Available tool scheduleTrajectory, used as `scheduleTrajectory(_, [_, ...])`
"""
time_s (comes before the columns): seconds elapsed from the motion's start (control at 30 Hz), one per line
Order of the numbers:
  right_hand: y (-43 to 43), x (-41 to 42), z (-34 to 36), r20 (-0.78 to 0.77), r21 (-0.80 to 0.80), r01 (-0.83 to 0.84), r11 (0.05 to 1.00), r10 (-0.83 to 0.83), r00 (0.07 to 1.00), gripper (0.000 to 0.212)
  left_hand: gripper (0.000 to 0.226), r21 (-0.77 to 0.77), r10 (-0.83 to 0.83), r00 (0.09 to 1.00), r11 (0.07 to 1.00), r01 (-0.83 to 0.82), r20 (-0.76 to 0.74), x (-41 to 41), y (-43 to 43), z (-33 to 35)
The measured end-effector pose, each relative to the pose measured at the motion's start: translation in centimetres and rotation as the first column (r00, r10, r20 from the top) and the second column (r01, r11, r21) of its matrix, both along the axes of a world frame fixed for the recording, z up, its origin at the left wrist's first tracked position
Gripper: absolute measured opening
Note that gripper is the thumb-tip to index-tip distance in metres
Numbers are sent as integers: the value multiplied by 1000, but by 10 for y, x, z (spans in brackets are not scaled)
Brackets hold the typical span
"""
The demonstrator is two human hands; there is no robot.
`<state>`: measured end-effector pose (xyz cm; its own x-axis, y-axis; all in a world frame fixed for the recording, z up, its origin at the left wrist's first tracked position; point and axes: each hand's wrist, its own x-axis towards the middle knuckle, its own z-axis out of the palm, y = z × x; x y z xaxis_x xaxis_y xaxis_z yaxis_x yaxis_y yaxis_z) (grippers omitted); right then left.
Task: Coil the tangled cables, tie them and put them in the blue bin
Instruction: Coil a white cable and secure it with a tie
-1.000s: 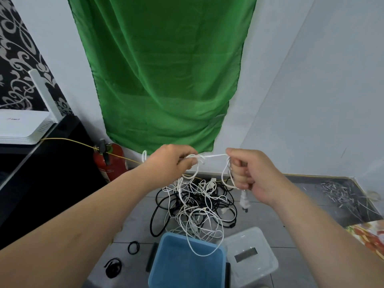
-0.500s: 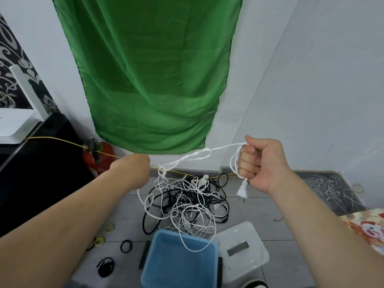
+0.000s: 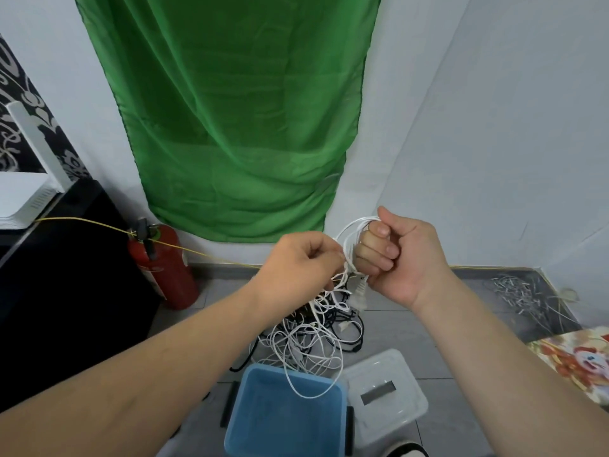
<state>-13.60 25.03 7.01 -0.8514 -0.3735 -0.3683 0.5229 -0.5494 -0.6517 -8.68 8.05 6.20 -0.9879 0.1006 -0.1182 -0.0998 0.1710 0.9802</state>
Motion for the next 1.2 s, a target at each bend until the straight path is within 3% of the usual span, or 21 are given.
scheduleTrajectory(0.37, [-4, 1, 1, -5, 86, 55, 995, -54, 999, 36, 13, 221, -37, 993, 975, 12, 110, -8, -2, -10])
scheduleTrajectory(0.7, [-6, 1, 2, -59, 129, 122, 984, -115, 992, 37, 13, 72, -34, 999, 997, 34, 1, -12, -2, -10])
scheduleTrajectory(0.77, [-4, 1, 0, -74, 174, 67, 982, -55, 996, 35, 9, 13, -4, 998, 1000, 5, -55, -12, -5, -10])
scheduleTrajectory(0.9, [-6, 4, -4, -69, 303, -125, 945, 152, 986, 41, 33, -152, -29, 987, 988, 5, -156, -18, -13, -12])
scheduleTrajectory(1.0, [-8, 3, -5, -45, 396, -176, 901, 211, 977, 43, 9, -166, -79, 983, 985, 51, -168, -21, -20, -11])
scheduleTrajectory(1.1, [-9, -2, -12, -35, 488, 19, 872, -2, 999, 39, 10, -204, -46, 978, 979, 4, -204, -19, -24, -5])
scheduleTrajectory(1.2, [0, -12, -17, -44, 397, 303, 866, -312, 949, 39, 18, -312, -72, 966, 950, -10, -249, -21, -34, -4])
